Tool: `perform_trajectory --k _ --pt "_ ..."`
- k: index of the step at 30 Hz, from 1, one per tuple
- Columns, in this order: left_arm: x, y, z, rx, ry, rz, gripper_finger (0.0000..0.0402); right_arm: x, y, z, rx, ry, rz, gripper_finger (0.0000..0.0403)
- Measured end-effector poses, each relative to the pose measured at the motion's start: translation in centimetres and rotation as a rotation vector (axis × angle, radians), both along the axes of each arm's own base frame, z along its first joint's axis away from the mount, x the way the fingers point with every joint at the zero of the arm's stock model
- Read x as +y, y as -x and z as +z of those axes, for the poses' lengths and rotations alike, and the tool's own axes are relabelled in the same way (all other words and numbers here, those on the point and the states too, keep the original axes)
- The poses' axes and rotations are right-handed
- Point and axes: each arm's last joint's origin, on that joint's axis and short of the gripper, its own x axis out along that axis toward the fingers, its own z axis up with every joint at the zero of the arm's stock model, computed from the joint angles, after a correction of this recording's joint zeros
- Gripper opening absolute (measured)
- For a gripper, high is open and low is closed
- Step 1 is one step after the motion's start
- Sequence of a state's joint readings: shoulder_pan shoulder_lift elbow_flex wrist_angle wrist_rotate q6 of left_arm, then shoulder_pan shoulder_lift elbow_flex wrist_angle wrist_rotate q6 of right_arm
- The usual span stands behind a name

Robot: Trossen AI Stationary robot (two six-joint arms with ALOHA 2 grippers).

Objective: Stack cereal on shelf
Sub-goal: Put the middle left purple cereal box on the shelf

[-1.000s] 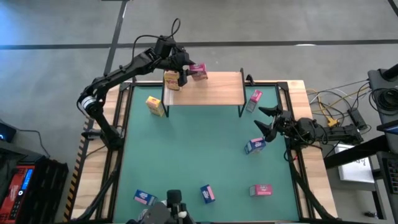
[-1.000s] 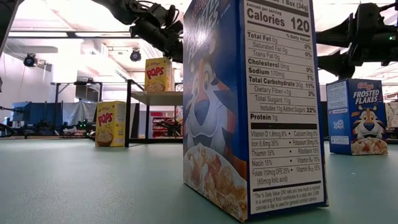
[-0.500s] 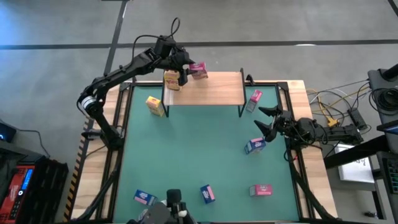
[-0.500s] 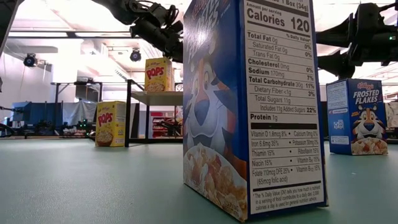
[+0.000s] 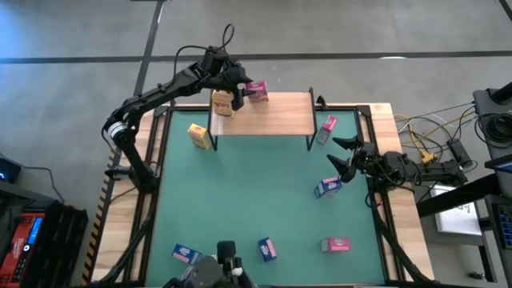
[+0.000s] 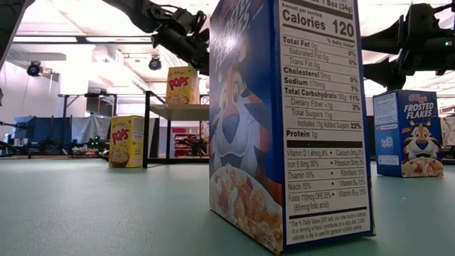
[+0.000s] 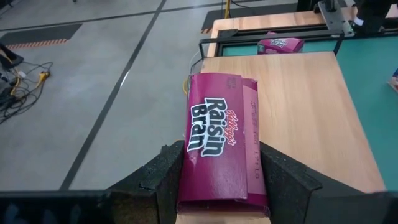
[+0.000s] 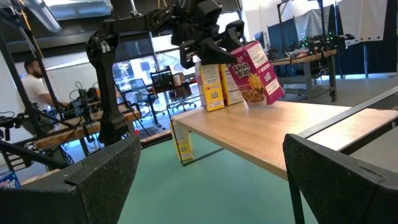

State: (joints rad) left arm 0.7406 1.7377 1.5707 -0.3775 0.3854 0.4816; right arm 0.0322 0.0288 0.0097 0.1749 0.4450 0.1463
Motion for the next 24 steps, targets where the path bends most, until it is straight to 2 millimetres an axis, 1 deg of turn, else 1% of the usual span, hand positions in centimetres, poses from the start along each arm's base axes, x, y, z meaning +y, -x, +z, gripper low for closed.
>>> perform_trajectory --k 12,24 --pt "0.03 0.00 0.00 -0.003 0.004 0.002 0.0165 0.00 0.00 0.02 -0.001 0.000 0.000 0.0384" --pt "0.08 -0.02 0.52 -0.013 0.011 0.009 0.0165 0.00 0.00 0.01 0.000 0.000 0.000 0.0384"
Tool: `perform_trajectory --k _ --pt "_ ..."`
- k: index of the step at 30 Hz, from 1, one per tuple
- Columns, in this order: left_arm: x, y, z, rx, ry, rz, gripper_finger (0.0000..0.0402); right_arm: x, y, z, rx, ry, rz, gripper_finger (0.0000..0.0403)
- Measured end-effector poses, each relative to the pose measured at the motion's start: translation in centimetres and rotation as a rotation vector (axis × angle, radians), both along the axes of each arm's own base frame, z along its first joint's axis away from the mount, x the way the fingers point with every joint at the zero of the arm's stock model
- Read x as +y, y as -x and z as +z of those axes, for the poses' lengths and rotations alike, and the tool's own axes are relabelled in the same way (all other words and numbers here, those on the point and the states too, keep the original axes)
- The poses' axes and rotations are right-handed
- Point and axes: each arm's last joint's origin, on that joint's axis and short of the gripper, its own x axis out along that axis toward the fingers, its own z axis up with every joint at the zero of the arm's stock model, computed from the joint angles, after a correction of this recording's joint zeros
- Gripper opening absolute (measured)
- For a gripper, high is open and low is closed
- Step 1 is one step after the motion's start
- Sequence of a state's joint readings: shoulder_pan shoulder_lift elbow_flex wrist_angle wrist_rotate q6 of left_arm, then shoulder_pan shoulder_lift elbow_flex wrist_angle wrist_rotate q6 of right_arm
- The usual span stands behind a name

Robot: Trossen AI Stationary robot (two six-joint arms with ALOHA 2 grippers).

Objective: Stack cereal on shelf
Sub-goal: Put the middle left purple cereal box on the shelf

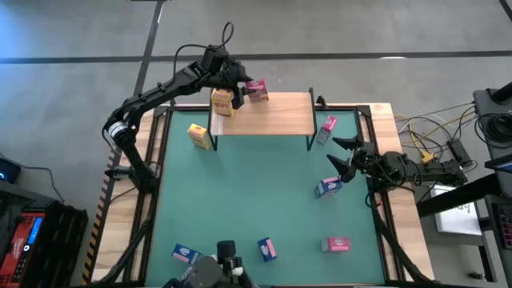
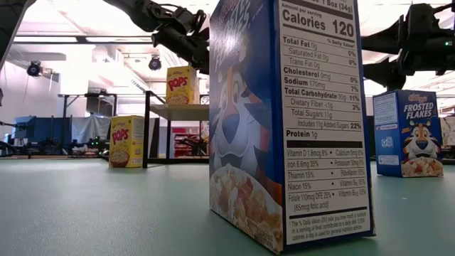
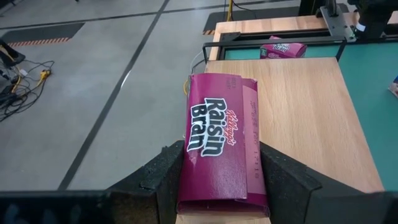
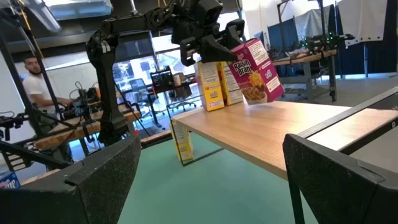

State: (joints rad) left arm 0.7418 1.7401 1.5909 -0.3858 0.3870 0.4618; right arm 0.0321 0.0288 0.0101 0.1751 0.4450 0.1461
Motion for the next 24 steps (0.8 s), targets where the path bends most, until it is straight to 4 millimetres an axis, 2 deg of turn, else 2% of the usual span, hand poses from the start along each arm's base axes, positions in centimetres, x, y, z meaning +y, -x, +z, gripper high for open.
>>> perform_trajectory --k 16,24 --pt "-0.09 0.07 -0.17 0.011 0.023 -0.004 0.0165 0.00 0.00 0.00 0.000 0.000 0.000 0.0384" --pt "-0.09 0.07 -0.17 0.010 0.027 -0.002 0.0200 0.00 0.00 -0.01 0.000 0.000 0.000 0.0384"
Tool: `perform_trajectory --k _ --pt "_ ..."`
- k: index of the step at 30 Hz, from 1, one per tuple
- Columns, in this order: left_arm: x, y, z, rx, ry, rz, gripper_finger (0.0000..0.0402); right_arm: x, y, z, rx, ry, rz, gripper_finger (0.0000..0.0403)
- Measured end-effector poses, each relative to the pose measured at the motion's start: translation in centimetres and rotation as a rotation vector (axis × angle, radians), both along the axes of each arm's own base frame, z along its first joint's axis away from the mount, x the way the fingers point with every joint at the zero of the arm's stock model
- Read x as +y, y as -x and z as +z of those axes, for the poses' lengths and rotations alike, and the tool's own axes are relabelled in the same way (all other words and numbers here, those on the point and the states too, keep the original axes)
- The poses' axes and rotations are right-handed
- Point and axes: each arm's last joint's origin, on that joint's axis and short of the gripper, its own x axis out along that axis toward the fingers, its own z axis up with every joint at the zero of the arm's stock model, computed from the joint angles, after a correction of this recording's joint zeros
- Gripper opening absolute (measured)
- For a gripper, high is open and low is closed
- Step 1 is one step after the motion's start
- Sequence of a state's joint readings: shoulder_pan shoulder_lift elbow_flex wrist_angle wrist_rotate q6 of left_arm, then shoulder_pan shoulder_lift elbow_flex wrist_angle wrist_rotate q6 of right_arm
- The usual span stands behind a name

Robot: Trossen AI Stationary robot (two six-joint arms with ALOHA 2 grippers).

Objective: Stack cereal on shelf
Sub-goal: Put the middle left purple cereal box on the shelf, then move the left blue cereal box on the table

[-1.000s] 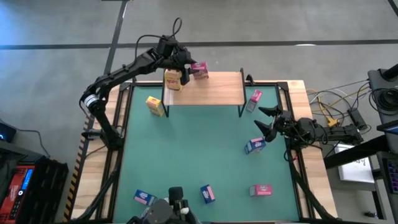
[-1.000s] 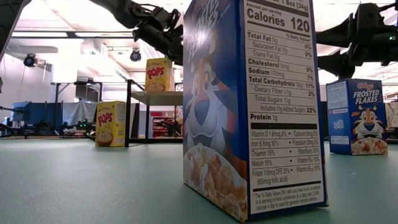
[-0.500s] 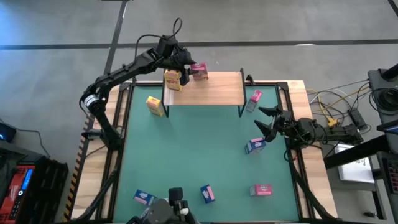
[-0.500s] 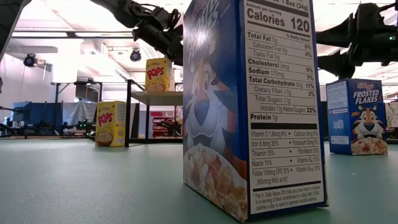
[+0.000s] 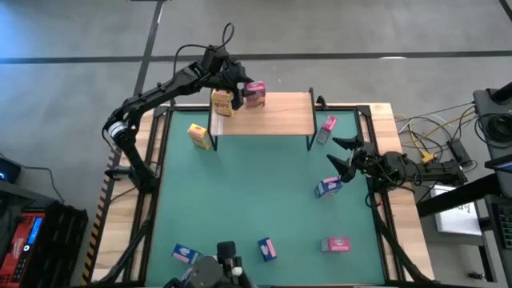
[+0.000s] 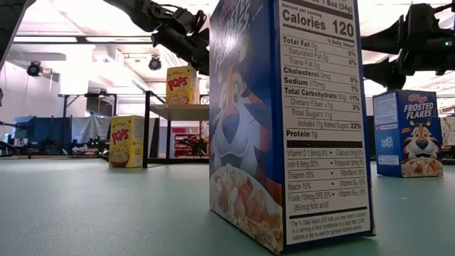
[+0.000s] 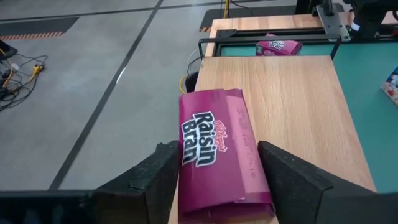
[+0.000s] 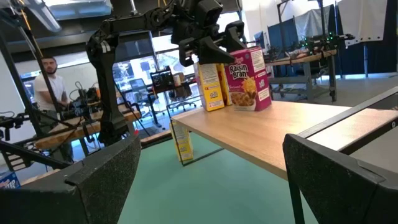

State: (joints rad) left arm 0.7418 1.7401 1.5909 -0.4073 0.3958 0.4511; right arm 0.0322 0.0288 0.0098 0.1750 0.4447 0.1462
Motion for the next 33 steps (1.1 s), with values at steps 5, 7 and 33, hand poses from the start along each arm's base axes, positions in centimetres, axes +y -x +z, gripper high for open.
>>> perform_trajectory --k 5,7,33 --pt "0.0 0.0 0.0 0.000 0.000 0.000 0.0210 0.0 0.0 0.0 0.000 0.000 0.000 0.0384" --pt "0.0 0.0 0.1 -0.006 -0.005 0.000 0.0210 0.0 0.0 0.0 0.000 0.000 0.000 0.0384" --pt "-1.2 0.0 4.4 -0.036 0.022 -0.022 0.0210 0.0 0.0 0.0 0.000 0.000 0.000 0.0384"
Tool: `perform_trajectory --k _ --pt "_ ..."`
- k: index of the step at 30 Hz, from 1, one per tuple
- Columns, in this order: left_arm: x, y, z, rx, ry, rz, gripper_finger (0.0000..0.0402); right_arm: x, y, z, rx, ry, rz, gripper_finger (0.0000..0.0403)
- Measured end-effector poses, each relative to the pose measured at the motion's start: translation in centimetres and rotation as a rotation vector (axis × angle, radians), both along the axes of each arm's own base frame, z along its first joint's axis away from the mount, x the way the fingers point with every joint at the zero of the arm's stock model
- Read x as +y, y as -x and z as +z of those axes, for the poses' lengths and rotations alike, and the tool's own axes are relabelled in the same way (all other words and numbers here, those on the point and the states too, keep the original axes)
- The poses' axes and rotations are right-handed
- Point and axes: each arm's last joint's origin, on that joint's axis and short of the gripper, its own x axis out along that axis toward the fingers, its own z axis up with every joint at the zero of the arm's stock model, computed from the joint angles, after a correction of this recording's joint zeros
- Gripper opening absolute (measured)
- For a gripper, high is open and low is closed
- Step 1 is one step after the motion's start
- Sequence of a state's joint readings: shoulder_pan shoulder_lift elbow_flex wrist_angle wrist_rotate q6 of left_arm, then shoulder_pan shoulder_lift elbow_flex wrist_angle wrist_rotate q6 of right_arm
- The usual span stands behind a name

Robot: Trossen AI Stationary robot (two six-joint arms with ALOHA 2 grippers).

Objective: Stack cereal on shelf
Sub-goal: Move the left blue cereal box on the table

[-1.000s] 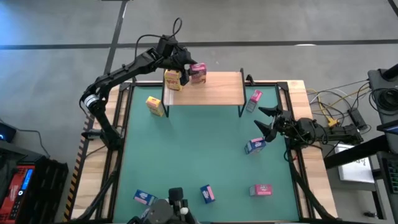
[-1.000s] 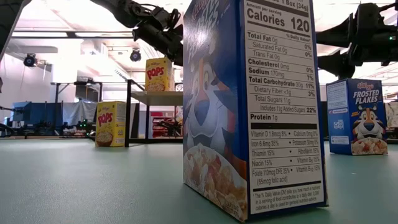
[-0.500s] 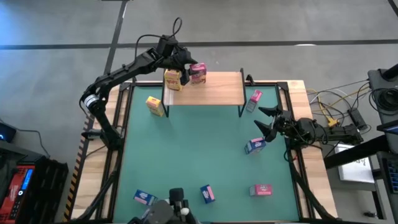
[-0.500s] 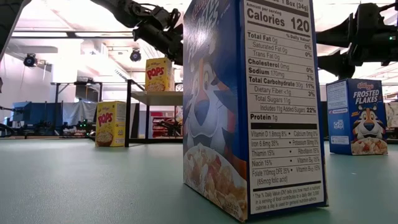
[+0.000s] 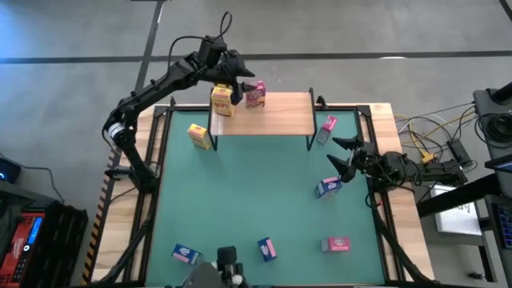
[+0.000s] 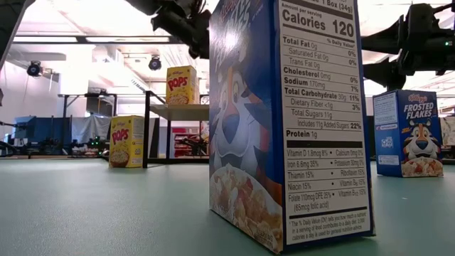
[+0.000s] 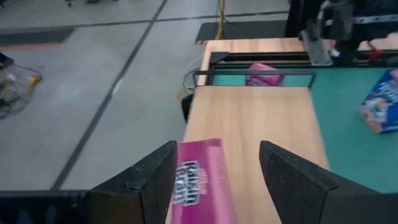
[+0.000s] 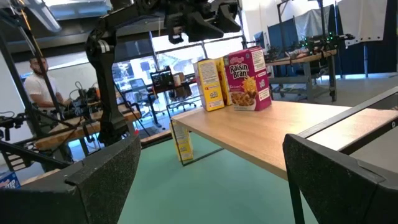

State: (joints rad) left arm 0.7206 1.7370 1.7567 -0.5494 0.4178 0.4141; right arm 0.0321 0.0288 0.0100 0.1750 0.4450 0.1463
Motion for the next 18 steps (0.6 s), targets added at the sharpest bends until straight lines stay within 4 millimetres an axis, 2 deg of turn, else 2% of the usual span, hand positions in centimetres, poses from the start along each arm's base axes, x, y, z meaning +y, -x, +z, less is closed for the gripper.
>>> perform_trajectory --k 5,10,18 --pt "-1.3 -0.5 0.5 -0.028 0.123 -0.045 0.0210 0.0 0.0 0.0 0.000 0.000 0.000 0.0384" --pt "-3.1 -1.2 1.1 -0.045 0.149 -0.077 0.0210 0.0 0.0 0.0 0.000 0.000 0.000 0.0384" --pt "-7.7 -3.9 0.6 -0.019 0.166 -0.180 0.0210 0.0 0.0 0.0 0.000 0.000 0.000 0.0384"
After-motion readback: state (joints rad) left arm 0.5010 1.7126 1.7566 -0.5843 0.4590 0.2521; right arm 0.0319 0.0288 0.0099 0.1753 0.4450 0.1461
